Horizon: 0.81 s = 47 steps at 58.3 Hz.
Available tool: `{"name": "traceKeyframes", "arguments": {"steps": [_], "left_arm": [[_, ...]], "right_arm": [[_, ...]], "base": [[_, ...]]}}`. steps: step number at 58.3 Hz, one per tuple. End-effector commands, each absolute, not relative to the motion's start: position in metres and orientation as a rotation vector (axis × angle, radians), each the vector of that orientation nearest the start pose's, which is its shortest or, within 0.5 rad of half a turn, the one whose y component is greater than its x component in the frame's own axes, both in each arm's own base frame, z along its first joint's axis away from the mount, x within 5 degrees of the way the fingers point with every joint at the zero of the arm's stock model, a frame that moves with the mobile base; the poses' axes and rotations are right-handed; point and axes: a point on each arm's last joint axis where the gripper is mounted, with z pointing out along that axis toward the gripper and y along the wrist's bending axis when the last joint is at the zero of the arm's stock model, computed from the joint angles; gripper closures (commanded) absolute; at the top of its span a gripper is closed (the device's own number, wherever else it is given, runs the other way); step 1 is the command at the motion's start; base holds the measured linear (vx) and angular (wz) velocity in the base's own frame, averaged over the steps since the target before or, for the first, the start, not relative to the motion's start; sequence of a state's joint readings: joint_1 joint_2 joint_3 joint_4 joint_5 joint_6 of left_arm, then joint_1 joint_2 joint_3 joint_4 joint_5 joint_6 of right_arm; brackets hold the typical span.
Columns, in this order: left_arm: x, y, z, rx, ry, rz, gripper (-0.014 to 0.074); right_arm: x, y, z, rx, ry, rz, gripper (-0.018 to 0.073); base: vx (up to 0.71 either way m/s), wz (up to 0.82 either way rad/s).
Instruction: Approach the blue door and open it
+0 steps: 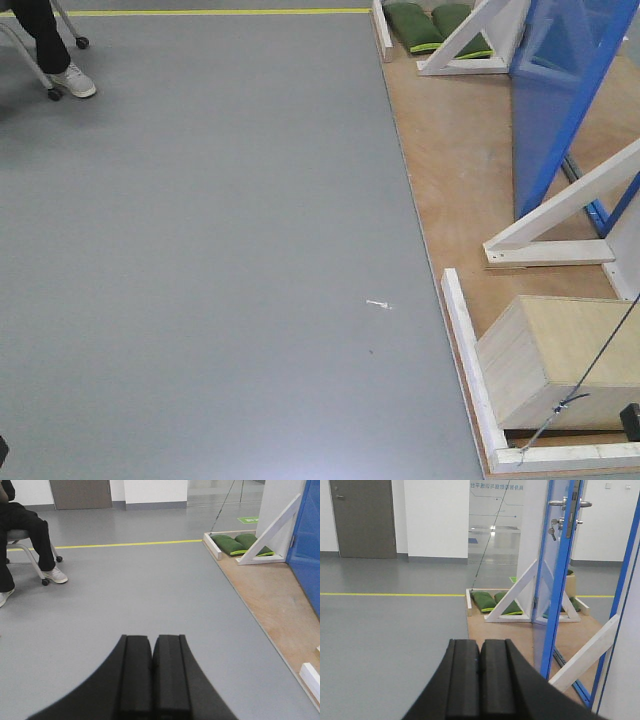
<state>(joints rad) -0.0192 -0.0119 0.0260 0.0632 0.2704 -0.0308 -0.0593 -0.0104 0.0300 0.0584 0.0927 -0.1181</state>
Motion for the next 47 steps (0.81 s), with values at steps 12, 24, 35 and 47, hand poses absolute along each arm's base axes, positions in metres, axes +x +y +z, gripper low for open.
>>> {"name": "traceKeyframes", "arguments": {"steps": [12, 24, 35, 47], "left_arm": [[0.0543, -0.0001, 0.1977, 0.028, 1.646, 0.013, 0.0524], [0.0543, -0.0001, 0.1977, 0.028, 1.646, 0.013, 0.0524], [0.0543, -0.0001, 0.1977, 0.028, 1.646, 0.013, 0.0524], [0.0543, -0.0001, 0.1977, 0.028, 1.646, 0.013, 0.0524]], "right_arm": [[0.0559, -0.0035, 0.2027, -0.01, 1.504, -0.112, 0.0547], [0.0559, -0.0035, 0.2027, -0.01, 1.504, -0.112, 0.0547], [0.0559, -0.0035, 0.2027, -0.01, 1.504, -0.112, 0.0547], [0.0559, -0.0035, 0.2027, -0.01, 1.504, -0.112, 0.0547]], "base": [[0.0, 0.0], [0.0, 0.0], [0.0, 0.0], [0.0, 0.0]]}}
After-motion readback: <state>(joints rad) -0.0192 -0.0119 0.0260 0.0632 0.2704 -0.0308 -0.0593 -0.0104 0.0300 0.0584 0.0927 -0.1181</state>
